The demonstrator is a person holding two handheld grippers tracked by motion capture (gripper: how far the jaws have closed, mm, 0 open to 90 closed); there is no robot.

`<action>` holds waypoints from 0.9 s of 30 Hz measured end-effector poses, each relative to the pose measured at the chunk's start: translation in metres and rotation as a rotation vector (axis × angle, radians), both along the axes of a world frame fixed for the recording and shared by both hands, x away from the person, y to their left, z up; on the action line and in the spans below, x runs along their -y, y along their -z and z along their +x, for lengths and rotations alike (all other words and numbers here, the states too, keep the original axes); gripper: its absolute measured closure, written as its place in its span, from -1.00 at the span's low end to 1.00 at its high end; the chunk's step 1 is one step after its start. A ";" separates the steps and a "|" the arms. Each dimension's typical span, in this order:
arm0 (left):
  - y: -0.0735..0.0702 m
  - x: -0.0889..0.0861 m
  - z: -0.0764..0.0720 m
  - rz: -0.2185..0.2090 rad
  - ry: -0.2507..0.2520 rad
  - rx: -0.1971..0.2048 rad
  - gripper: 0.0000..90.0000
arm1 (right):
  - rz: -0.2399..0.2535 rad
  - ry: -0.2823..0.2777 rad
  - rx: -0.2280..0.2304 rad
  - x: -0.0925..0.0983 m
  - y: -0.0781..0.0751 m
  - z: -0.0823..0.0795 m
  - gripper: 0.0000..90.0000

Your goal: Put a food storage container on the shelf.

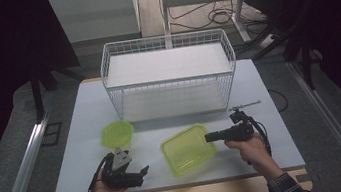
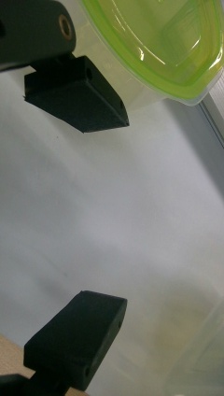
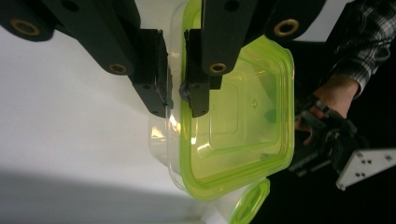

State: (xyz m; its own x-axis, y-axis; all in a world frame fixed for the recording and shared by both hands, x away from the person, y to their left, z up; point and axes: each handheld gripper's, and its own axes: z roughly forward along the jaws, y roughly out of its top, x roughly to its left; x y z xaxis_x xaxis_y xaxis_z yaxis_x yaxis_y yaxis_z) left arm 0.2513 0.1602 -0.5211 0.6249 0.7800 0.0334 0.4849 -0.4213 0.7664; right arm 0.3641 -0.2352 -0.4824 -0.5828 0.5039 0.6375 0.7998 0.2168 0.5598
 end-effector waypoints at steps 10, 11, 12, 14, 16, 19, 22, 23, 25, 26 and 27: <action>0.000 0.000 0.000 -0.005 0.005 -0.003 -0.76 | 0.033 0.050 0.030 0.009 -0.014 0.004 0.77; 0.000 0.000 0.000 -0.005 0.004 -0.003 -0.76 | 0.039 0.052 0.042 0.010 -0.019 0.004 0.77; 0.000 0.000 0.000 -0.005 0.004 -0.003 -0.76 | 0.039 0.052 0.042 0.010 -0.019 0.004 0.77; 0.000 0.000 0.000 -0.008 0.004 -0.003 -0.77 | 0.046 0.054 0.051 0.010 -0.025 0.005 0.77; 0.000 0.000 0.000 -0.008 0.006 -0.004 -0.77 | 0.049 0.060 0.062 0.011 -0.030 0.006 0.77; 0.001 0.000 0.001 -0.005 0.005 -0.009 -0.81 | 0.065 0.074 0.072 0.014 -0.042 0.009 0.77; 0.002 0.002 0.001 0.002 0.010 -0.015 -0.84 | 0.072 0.080 0.086 0.015 -0.049 0.012 0.77; 0.002 0.002 0.001 0.002 0.010 -0.015 -0.85 | 0.072 0.080 0.086 0.015 -0.049 0.012 0.77; 0.002 0.002 0.001 0.008 0.015 -0.013 -0.86 | 0.080 0.089 0.101 0.014 -0.057 0.014 0.77; 0.002 0.003 0.001 0.010 0.015 -0.011 -0.87 | 0.080 0.091 0.107 0.014 -0.060 0.015 0.77; 0.002 0.003 0.001 0.011 0.015 -0.010 -0.87 | 0.081 0.091 0.111 0.014 -0.061 0.016 0.77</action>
